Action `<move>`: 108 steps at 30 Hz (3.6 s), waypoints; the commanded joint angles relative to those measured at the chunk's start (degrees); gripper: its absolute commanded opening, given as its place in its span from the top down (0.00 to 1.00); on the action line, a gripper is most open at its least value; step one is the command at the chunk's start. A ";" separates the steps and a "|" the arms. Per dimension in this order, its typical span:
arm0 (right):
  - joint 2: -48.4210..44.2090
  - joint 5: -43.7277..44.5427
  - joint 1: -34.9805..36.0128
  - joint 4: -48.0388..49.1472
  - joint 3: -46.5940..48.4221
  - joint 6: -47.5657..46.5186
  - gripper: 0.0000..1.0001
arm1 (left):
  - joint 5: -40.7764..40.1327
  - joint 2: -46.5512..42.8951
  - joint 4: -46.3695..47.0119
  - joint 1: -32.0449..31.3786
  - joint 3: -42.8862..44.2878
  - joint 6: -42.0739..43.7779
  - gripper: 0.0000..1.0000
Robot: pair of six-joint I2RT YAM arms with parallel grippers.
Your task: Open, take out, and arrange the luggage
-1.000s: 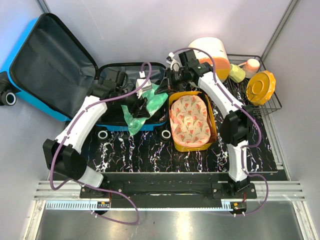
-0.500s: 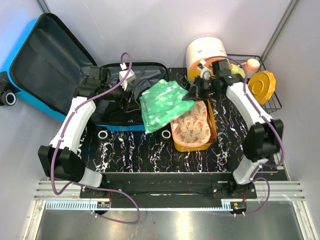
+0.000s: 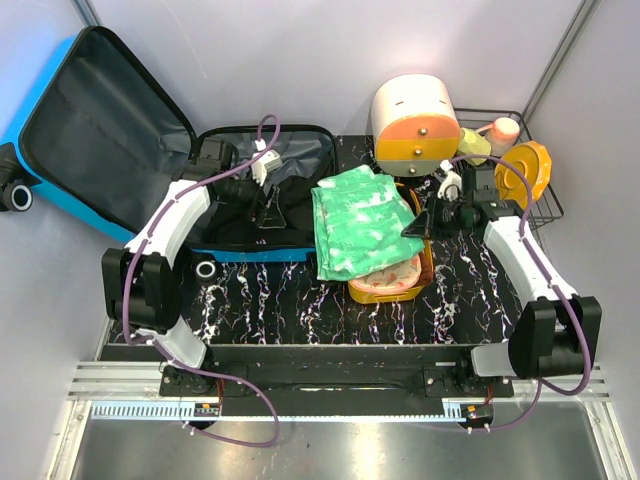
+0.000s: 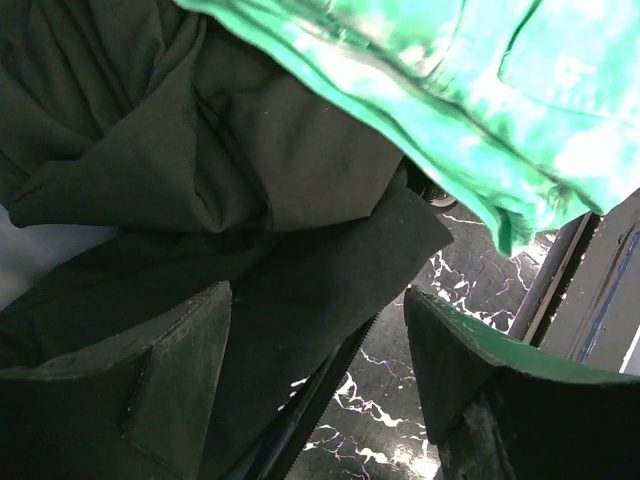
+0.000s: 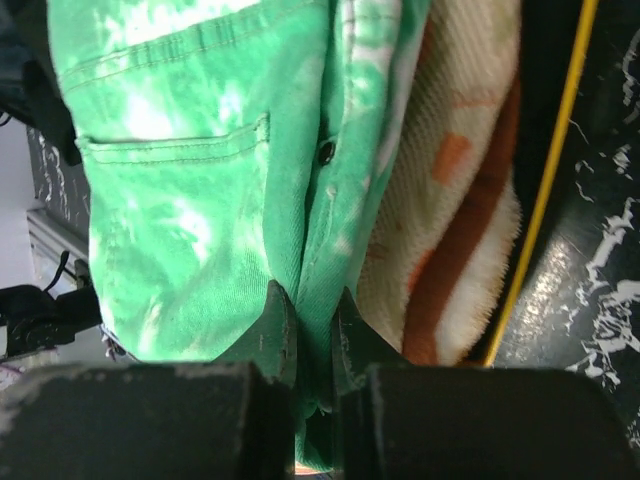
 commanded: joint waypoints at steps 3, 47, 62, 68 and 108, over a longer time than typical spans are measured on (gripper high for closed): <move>-9.15 11.20 -2.73 1.73 -5.33 3.78 1.00 | -0.52 1.28 1.87 -0.37 2.00 -1.04 0.27; 20.18 6.11 7.90 -9.35 8.37 -10.54 0.33 | -19.51 24.92 5.21 -10.13 17.82 3.44 0.37; 21.42 6.12 7.82 -9.17 12.59 -13.44 0.31 | -9.40 17.46 3.11 7.71 26.70 -2.97 1.00; 21.68 5.50 7.81 -8.65 13.03 -13.27 0.30 | -10.62 14.11 6.17 7.90 23.72 -4.99 1.00; 22.91 4.27 7.90 -9.00 15.66 -11.60 0.16 | -20.37 26.05 13.39 2.27 19.39 0.89 0.01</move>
